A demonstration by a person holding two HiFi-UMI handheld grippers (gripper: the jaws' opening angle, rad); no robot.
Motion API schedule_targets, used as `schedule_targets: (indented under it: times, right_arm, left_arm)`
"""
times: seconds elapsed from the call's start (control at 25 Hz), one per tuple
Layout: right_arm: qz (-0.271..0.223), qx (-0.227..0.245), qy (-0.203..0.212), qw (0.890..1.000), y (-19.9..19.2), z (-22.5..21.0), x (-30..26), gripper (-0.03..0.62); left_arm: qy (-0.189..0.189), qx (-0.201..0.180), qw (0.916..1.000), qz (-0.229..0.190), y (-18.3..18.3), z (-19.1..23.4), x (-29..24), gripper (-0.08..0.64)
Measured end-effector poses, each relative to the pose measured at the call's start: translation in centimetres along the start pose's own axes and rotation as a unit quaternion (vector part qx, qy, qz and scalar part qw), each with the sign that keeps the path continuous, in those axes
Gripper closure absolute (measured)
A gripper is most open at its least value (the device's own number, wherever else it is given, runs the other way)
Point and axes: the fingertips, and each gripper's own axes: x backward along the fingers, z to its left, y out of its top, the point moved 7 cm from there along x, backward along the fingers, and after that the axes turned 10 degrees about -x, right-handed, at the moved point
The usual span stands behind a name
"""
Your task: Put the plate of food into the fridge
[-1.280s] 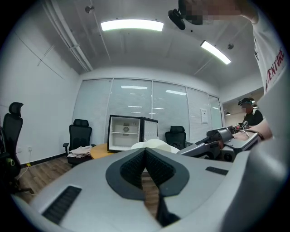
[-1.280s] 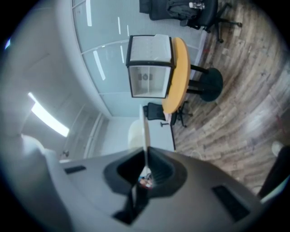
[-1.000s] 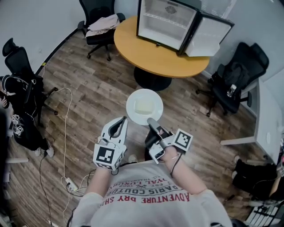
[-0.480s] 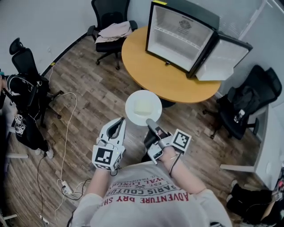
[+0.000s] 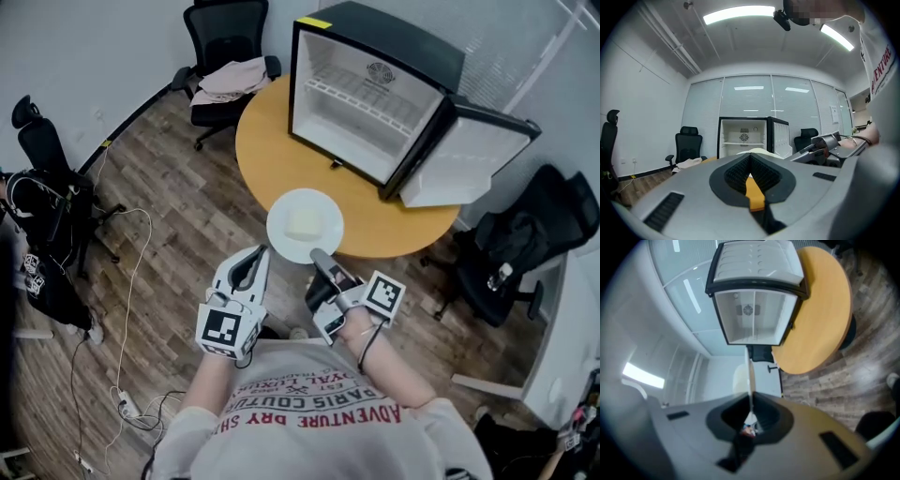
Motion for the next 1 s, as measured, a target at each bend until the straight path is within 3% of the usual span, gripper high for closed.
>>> schedule_targets:
  times: [0.28,0.56,0.72,1.0]
  right_arm:
    - [-0.015,-0.001,-0.012,1.0,3.8,0.0,-1.0,0.554]
    - [-0.063,0.003,-0.002,0.998,6.4,0.2,-5.5,0.554]
    - [-0.097,-0.01,0.004,0.995,8.7,0.3,-8.0,0.554]
    - [-0.168,-0.012,0.028,0.985,11.7,2.3,-14.6,0.553]
  left_arm:
    - [-0.022,0.007,0.9997,-0.007,-0.2,0.8,-5.4,0.534]
    - [-0.077,0.007,0.9968,-0.018,-1.4,4.8,-10.9,0.534]
    - [-0.122,-0.003,0.9923,-0.025,-1.3,6.7,-15.3,0.534]
    - [-0.188,-0.018,0.9812,-0.041,-1.4,13.8,-23.1,0.534]
